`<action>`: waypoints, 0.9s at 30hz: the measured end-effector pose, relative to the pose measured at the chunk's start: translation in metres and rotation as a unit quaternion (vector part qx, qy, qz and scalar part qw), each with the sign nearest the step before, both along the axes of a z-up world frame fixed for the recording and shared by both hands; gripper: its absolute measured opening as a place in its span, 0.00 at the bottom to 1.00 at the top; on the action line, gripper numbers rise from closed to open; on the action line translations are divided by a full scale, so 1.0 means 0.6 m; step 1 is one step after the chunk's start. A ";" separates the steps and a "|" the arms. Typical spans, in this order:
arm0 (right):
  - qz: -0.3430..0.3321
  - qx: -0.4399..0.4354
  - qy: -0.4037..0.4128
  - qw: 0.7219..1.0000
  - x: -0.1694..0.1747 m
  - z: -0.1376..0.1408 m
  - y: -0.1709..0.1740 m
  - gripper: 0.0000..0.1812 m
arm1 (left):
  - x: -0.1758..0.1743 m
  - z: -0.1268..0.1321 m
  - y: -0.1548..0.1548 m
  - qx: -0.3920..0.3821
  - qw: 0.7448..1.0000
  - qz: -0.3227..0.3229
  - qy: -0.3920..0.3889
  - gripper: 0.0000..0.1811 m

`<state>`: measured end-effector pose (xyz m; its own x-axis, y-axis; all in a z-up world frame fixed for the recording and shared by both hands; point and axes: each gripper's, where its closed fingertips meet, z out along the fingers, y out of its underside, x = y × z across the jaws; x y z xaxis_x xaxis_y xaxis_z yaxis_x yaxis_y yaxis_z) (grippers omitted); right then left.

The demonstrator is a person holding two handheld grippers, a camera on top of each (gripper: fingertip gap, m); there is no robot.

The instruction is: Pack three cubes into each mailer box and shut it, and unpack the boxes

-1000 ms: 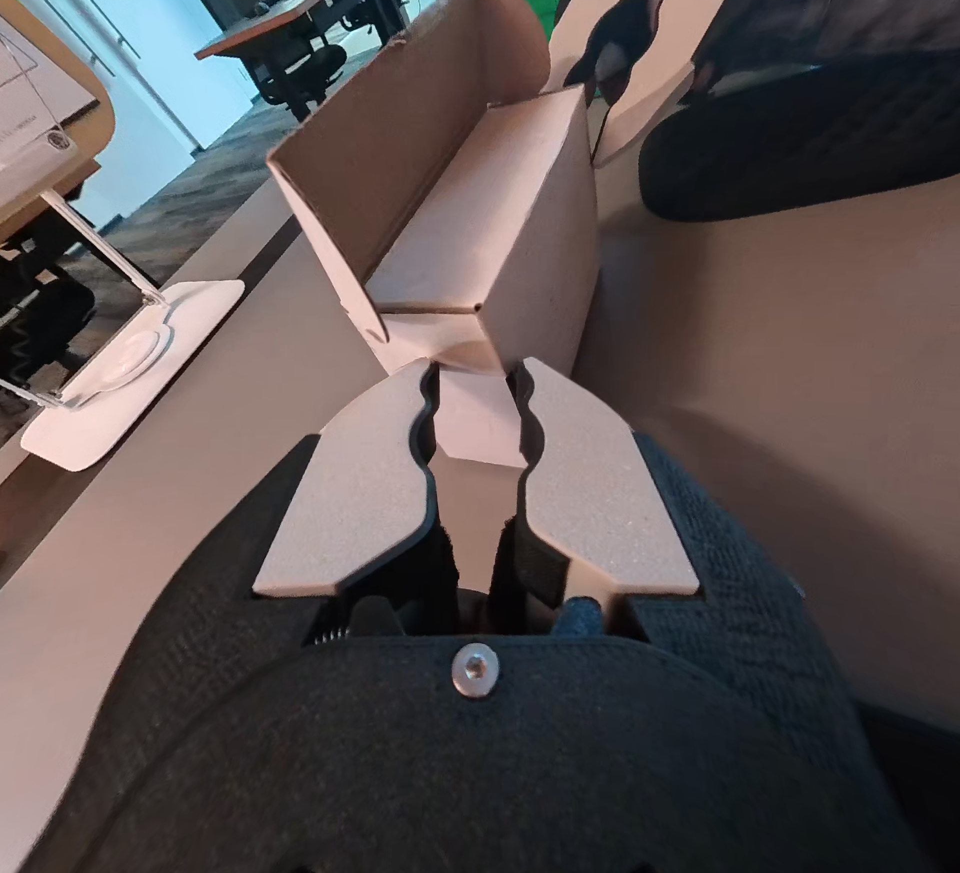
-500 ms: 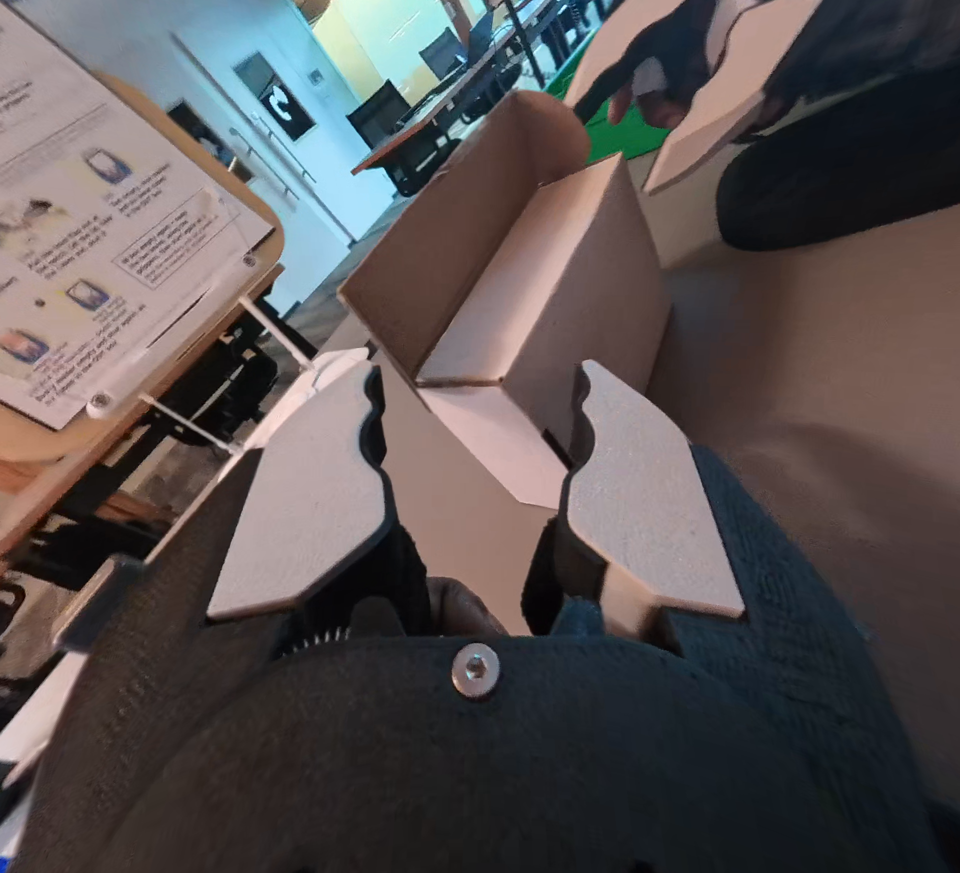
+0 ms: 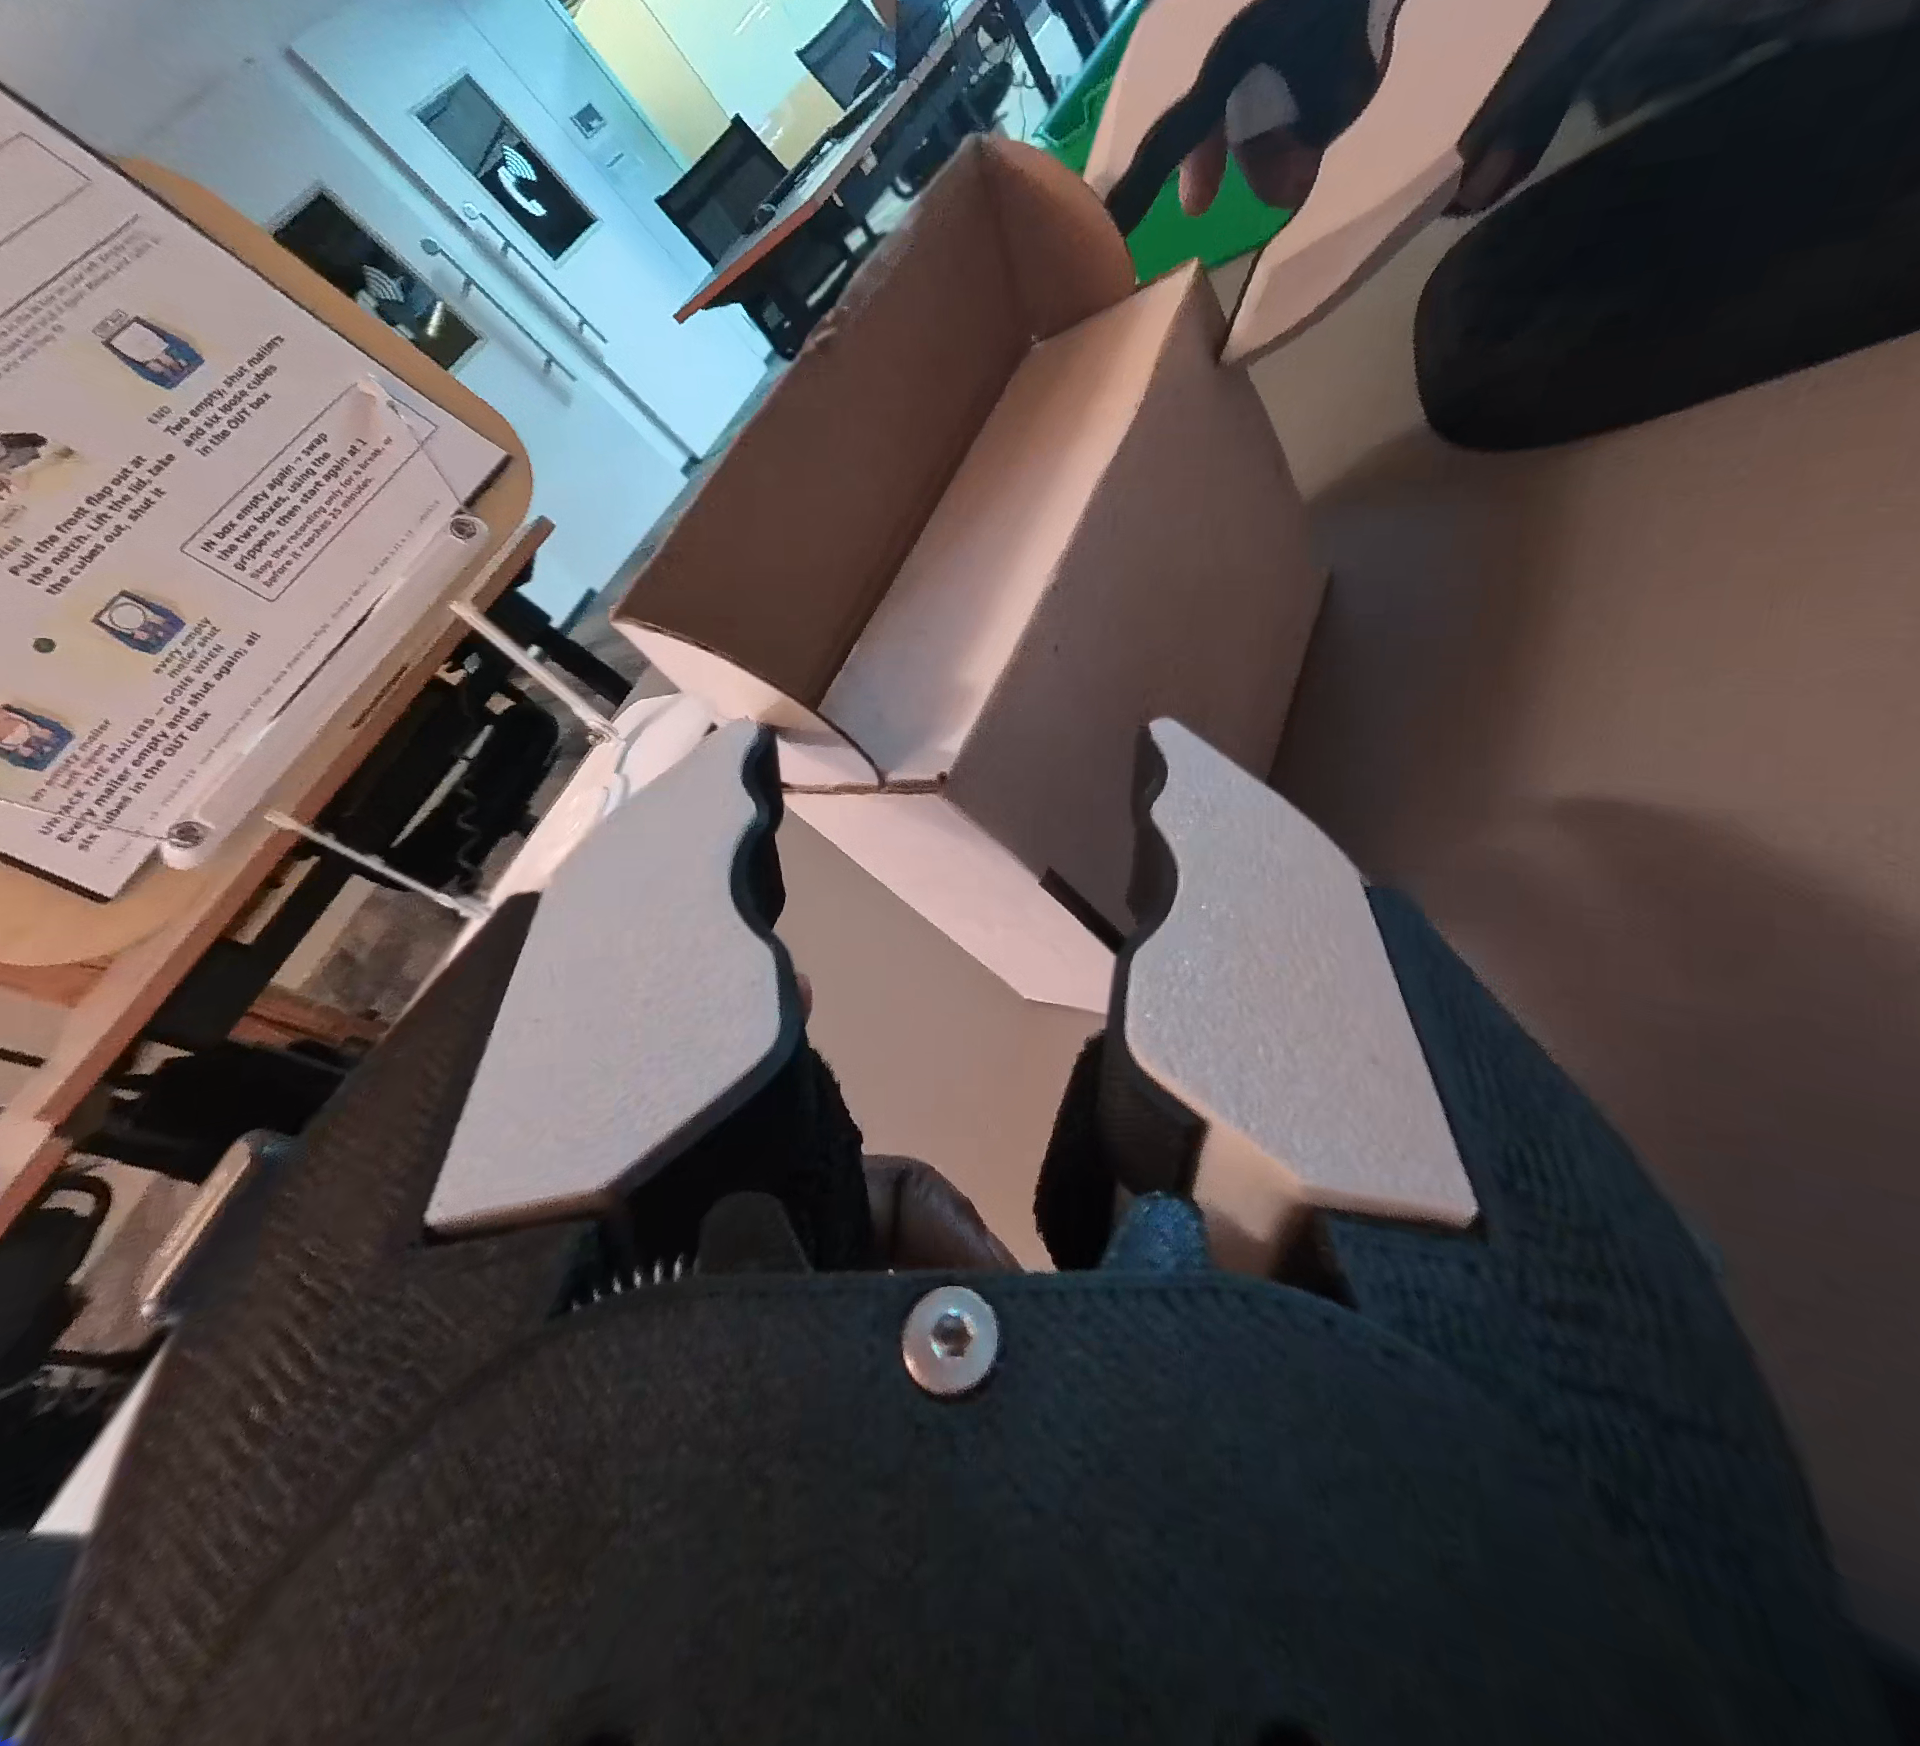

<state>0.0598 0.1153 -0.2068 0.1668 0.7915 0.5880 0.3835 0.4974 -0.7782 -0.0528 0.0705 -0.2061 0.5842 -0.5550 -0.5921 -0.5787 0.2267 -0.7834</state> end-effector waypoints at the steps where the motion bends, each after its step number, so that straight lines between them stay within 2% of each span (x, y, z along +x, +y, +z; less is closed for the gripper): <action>1: -0.001 0.006 -0.003 1.000 0.000 0.000 -0.001 0.24 | -0.001 -0.002 0.000 0.005 1.000 0.002 0.008 0.35; 8: -0.004 0.008 -0.006 1.000 0.000 -0.002 -0.001 0.24 | -0.006 -0.014 0.002 0.016 0.999 0.015 0.046 0.32; 13: -0.001 0.021 -0.008 1.000 0.002 0.000 -0.001 0.25 | -0.012 -0.015 0.001 0.015 0.998 0.014 0.063 0.33; 17: 0.004 0.017 0.006 1.000 0.009 0.016 0.002 0.32 | -0.026 0.016 0.007 0.036 0.998 0.016 0.043 0.40; 20: 0.018 0.017 0.020 0.999 0.009 0.039 0.005 0.42 | -0.019 0.036 0.013 0.029 0.999 -0.019 0.028 0.48; 22: 0.034 0.013 0.007 0.999 0.002 0.047 0.005 0.46 | -0.008 0.041 0.018 0.022 0.998 -0.049 0.033 0.49; 24: 0.046 0.013 -0.008 0.999 -0.008 0.051 0.007 0.47 | -0.001 0.039 0.026 0.016 0.997 -0.059 0.049 0.49; 27: 0.054 0.026 -0.041 0.997 -0.018 0.040 0.008 0.41 | 0.003 0.030 0.033 0.020 0.996 -0.057 0.069 0.43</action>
